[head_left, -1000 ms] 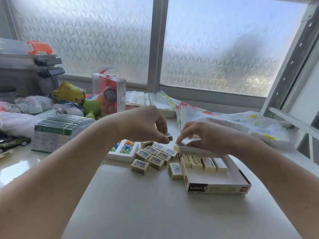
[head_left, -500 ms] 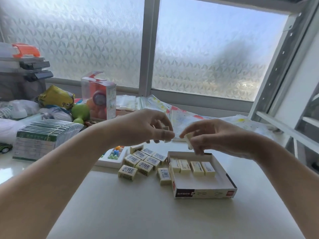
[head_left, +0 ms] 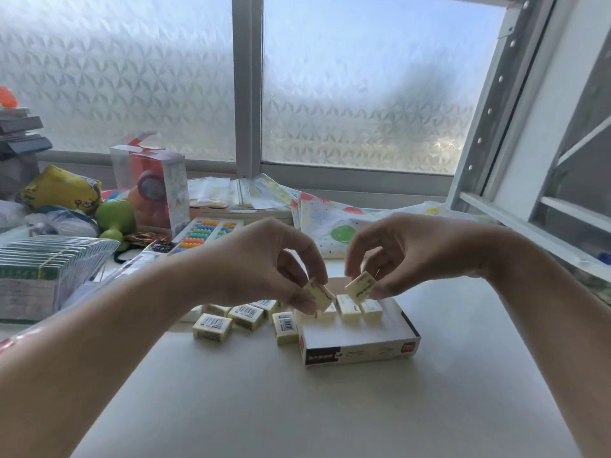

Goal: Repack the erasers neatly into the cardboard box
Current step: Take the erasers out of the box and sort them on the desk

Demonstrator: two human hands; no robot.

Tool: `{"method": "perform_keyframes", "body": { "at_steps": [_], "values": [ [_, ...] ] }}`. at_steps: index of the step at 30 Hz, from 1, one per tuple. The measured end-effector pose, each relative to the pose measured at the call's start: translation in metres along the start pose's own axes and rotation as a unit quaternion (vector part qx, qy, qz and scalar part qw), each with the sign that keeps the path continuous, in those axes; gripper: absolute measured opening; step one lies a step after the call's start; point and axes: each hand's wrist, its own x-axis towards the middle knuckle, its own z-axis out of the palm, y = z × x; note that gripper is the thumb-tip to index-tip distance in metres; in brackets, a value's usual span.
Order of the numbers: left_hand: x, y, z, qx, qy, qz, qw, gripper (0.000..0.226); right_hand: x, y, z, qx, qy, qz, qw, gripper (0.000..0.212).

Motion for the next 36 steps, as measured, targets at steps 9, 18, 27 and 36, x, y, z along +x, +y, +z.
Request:
{"method": "perform_keyframes", "body": {
  "at_steps": [9, 18, 27, 36],
  "values": [
    [-0.002, 0.010, 0.013, 0.140, -0.033, 0.039, 0.989, 0.020, 0.000, -0.010, 0.010, -0.139, -0.092, 0.021, 0.986, 0.038],
    [0.002, 0.007, 0.026, 0.120, -0.017, 0.028, 0.992, 0.013, 0.006, -0.009, 0.016, -0.151, -0.036, 0.015, 0.988, 0.033],
    [-0.007, -0.001, -0.045, 0.151, 0.144, 0.016, 0.978, 0.018, 0.019, -0.014, 0.022, -0.136, 0.148, -0.052, 0.978, 0.012],
    [-0.004, -0.029, -0.057, 0.288, 0.003, -0.125, 0.949, 0.018, 0.067, -0.028, 0.080, -0.213, 0.158, -0.031, 0.964, 0.039]
  ]
}}
